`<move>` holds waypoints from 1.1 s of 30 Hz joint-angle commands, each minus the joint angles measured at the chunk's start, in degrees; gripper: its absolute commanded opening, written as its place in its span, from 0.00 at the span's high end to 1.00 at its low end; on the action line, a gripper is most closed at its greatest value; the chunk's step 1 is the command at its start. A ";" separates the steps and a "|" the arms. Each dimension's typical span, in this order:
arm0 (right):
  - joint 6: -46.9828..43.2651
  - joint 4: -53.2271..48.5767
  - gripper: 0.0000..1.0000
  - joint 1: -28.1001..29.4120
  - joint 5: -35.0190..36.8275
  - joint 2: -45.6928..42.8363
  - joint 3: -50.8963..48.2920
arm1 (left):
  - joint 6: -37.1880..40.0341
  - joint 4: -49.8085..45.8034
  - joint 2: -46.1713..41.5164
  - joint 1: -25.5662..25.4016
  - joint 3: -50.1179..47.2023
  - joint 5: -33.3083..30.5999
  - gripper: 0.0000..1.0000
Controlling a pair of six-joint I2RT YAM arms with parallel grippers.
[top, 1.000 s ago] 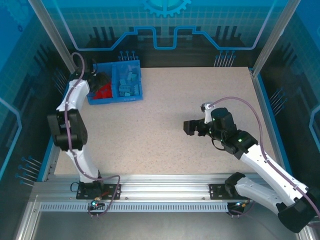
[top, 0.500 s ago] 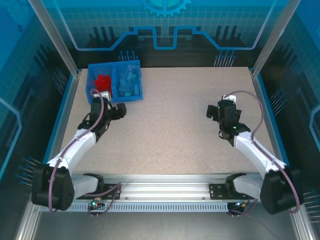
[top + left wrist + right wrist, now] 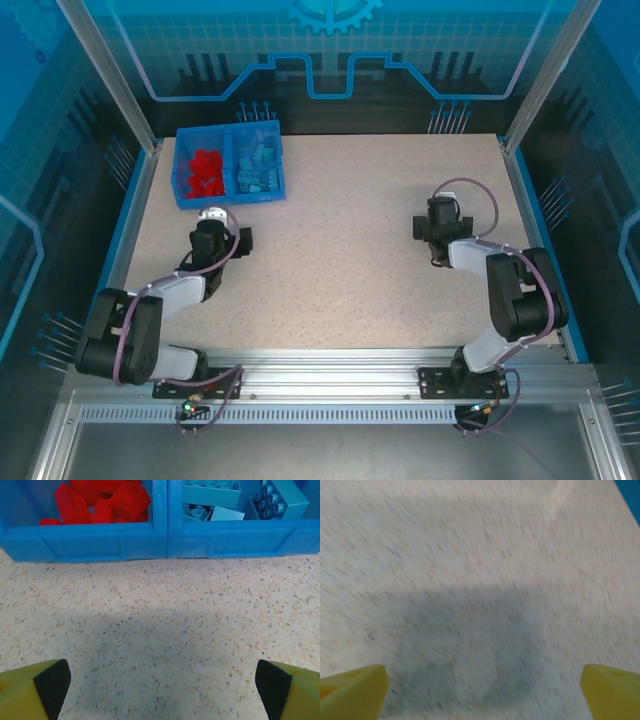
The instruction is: Sort the legos into containers by color
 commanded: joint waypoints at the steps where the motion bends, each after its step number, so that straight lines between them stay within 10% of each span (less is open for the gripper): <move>1: -4.18 18.20 0.00 -1.61 -8.63 -6.33 -9.86 | 3.80 14.33 1.83 1.34 -2.08 1.91 0.01; 8: -5.41 30.64 0.00 -4.15 -19.05 -5.55 -17.17 | 3.27 20.60 8.01 5.74 -2.92 13.97 0.01; 33: -6.32 30.87 0.00 -2.74 -16.74 -5.44 -16.83 | 2.57 18.83 7.88 6.69 -2.31 15.32 0.01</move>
